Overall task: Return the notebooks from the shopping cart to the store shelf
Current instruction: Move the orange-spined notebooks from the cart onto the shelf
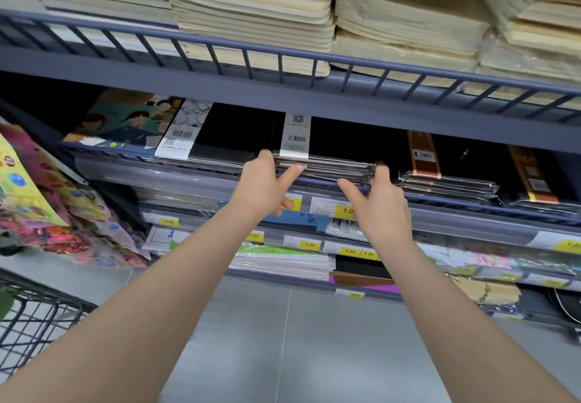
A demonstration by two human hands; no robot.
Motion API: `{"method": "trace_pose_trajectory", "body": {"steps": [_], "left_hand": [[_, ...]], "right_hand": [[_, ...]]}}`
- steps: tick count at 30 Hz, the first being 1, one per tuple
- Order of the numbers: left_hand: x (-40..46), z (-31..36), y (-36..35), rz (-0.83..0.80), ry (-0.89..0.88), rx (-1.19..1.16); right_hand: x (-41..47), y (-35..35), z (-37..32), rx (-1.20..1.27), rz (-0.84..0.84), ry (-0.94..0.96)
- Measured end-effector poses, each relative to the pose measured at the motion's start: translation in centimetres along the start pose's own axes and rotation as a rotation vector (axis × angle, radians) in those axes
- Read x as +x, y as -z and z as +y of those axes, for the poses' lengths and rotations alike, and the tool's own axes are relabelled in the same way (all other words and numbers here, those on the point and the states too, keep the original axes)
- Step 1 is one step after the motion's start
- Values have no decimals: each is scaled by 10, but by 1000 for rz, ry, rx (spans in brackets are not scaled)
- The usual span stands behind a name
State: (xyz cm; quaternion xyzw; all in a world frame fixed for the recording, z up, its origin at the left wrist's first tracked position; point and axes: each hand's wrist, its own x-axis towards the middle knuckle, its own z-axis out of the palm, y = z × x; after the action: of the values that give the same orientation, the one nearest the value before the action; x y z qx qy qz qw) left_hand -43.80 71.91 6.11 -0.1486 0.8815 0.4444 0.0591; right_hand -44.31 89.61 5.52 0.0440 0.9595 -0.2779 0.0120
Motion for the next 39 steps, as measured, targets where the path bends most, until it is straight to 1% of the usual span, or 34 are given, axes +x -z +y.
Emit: {"method": "trace_pose_trajectory", "body": {"steps": [5, 15, 20, 25, 31, 39], "left_hand": [[2, 1, 5, -44, 9, -19], [5, -14, 2, 114, -107, 179], [11, -12, 3, 162, -89, 153], [6, -13, -1, 91, -96, 130], [6, -10, 1, 110, -116, 255], [4, -6, -1, 102, -85, 350]], "right_hand": [[-1, -2, 3, 62, 21, 8], [-5, -4, 6, 113, 98, 46], [-4, -2, 6, 161, 110, 51], [-4, -3, 7, 175, 127, 49], [0, -5, 7, 216, 157, 27], [-3, -6, 10, 149, 196, 46]]}}
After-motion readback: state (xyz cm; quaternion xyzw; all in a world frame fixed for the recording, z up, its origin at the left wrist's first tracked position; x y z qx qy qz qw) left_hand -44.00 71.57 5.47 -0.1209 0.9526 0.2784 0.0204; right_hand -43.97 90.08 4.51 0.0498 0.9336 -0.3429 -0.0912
